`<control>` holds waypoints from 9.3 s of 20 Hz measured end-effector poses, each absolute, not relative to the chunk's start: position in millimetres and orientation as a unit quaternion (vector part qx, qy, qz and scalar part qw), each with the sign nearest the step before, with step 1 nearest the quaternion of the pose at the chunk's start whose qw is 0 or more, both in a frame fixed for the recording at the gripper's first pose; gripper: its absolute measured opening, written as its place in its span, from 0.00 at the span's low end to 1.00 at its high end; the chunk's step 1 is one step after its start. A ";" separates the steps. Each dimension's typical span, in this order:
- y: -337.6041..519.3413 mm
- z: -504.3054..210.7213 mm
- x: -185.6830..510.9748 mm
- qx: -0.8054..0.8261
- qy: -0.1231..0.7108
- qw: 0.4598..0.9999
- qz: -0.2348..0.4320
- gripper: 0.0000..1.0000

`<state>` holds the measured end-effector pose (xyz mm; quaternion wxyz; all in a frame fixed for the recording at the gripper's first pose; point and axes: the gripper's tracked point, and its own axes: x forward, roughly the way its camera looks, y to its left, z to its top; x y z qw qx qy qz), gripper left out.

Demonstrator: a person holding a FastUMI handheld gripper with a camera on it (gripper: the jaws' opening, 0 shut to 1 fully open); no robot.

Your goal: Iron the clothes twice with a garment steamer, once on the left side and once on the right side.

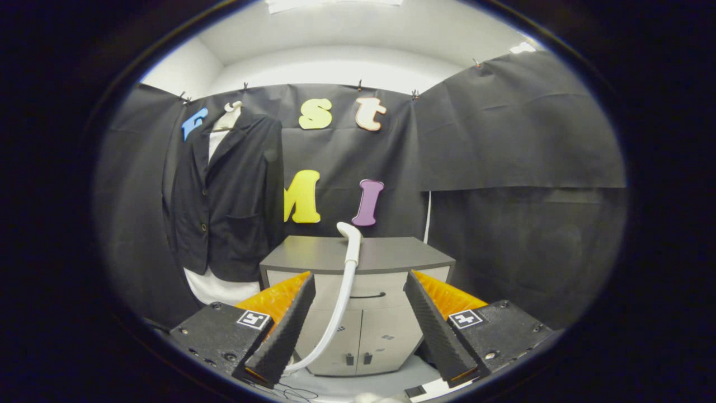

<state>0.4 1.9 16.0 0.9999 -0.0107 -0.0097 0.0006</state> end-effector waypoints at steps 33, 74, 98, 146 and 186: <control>23.5 62.2 388.5 -0.023 0.129 0.985 0.108 1.00; 93.2 205.3 276.4 0.095 0.003 0.985 0.145 0.40; 355.7 340.2 259.0 -0.002 -0.041 0.992 0.120 0.40; 338.6 29.5 228.6 -0.090 0.114 0.988 0.048 0.40; 310.0 -79.1 241.8 -0.102 0.221 0.967 0.070 0.40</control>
